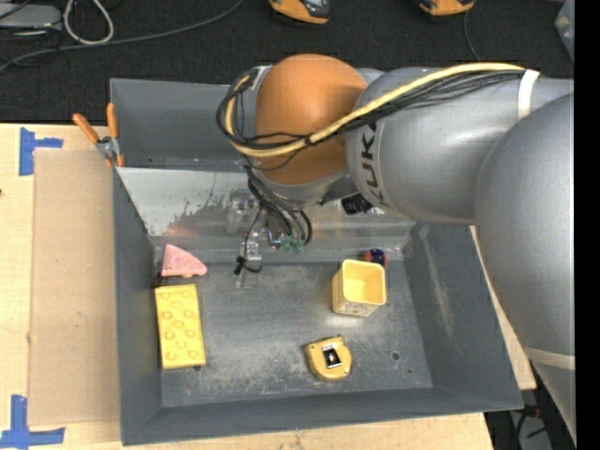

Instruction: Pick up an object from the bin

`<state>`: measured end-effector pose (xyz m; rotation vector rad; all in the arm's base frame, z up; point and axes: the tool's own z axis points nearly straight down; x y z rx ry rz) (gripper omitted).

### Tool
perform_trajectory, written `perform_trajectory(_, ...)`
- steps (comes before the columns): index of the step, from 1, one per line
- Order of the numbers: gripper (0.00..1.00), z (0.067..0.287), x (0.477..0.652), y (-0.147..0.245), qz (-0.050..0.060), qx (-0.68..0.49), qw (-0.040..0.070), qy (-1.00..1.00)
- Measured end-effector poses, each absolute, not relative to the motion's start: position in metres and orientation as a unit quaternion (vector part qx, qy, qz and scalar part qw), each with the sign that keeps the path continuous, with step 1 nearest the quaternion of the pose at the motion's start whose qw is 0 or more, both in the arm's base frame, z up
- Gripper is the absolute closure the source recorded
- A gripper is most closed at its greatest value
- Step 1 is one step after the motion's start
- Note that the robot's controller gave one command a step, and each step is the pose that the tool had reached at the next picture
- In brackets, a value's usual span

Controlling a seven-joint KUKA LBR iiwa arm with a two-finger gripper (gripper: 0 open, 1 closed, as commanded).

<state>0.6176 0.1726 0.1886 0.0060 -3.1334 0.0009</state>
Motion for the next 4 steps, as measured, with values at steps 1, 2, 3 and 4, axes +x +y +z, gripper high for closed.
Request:
perform_trajectory(1,0.00,0.194,0.619,0.172,0.000,0.000,0.000,-1.000)
perform_trajectory(2,0.00,0.099,0.622,0.215,-0.001,0.039,0.000,-0.999)
perform_trajectory(3,0.00,0.114,0.622,0.236,-0.001,0.011,-0.002,-1.000)
perform_trajectory(4,0.00,0.113,0.611,0.244,-0.001,0.213,0.001,-0.977)
